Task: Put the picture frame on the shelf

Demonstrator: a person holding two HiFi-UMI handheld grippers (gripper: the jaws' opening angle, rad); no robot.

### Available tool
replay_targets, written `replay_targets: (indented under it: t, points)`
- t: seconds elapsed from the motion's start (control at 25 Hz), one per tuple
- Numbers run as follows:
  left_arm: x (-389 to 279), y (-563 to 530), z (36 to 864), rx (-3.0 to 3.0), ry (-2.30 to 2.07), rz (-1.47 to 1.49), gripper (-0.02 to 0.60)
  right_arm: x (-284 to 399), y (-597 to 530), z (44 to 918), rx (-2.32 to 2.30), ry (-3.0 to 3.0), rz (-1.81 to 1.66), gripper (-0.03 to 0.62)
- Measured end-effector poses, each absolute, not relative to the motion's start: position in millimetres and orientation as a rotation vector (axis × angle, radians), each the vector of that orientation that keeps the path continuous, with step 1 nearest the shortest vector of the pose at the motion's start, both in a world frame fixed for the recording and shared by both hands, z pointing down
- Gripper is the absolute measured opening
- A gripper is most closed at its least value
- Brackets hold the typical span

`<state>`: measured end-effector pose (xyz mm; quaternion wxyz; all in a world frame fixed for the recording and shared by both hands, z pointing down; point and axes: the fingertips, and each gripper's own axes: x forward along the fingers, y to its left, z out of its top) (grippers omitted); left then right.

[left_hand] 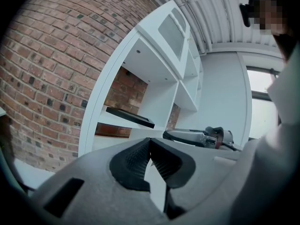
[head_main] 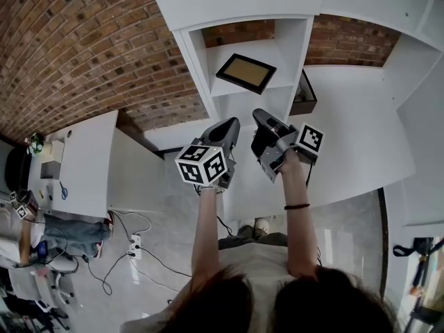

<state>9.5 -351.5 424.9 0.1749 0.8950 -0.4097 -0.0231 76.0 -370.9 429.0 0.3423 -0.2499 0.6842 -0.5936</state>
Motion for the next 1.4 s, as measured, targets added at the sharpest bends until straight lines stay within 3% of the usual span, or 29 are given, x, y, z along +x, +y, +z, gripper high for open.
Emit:
replay_targets:
  t: [1.4]
  points:
    - [6.2, -344.7, 419.9, 2.547, -1.167, -0.067, 0.011, 71.5, -362.2, 423.2, -0.624, 1.803, -1.536, 0.009]
